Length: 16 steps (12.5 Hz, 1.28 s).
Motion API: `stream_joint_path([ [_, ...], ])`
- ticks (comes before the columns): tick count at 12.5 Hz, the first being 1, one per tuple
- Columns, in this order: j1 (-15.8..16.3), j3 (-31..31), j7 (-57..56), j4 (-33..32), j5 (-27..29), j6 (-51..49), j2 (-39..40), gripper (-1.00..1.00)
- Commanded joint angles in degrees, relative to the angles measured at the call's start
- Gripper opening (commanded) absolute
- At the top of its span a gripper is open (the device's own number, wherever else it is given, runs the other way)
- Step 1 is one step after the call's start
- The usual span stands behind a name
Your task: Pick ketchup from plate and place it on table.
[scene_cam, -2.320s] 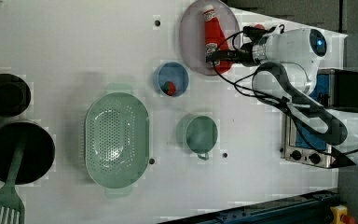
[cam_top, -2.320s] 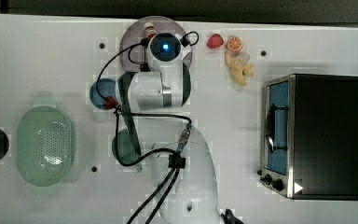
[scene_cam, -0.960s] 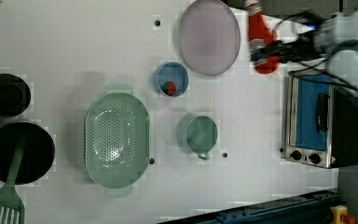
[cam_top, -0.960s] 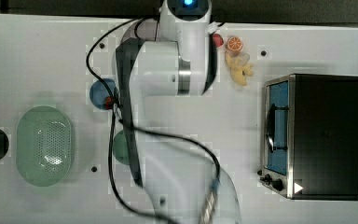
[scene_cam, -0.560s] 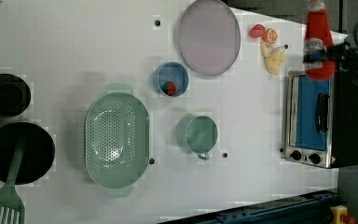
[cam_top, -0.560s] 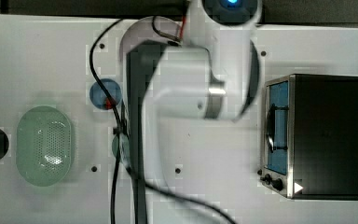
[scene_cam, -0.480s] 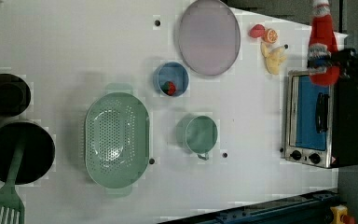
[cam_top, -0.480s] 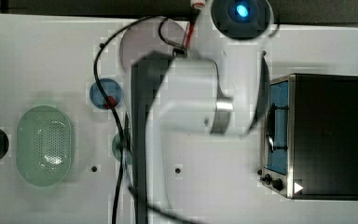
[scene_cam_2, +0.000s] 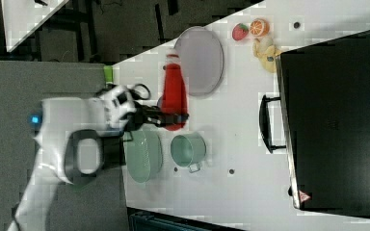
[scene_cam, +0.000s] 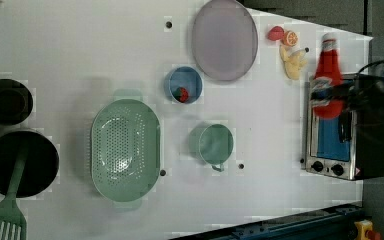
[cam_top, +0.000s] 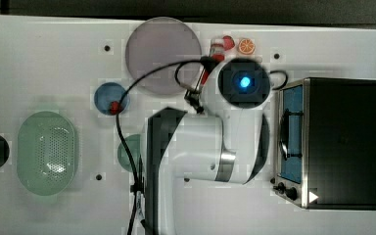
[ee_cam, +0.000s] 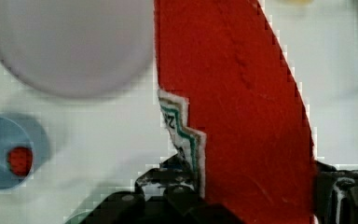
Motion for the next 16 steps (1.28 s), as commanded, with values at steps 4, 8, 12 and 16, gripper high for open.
stream_joint_path([
  [4,0.4,0.4,3.6,-11.9,0.6,14.3,4.1,0.27],
  [8,0.5,0.4,3.6,-13.3,0.6,20.5,9.4,0.26],
  [12,0.5,0.3,3.6,-13.3,0.6,23.0,12.1,0.74],
  [16,0.5,0.9,3.6,-11.7,0.6,22.6,8.5,1.00],
])
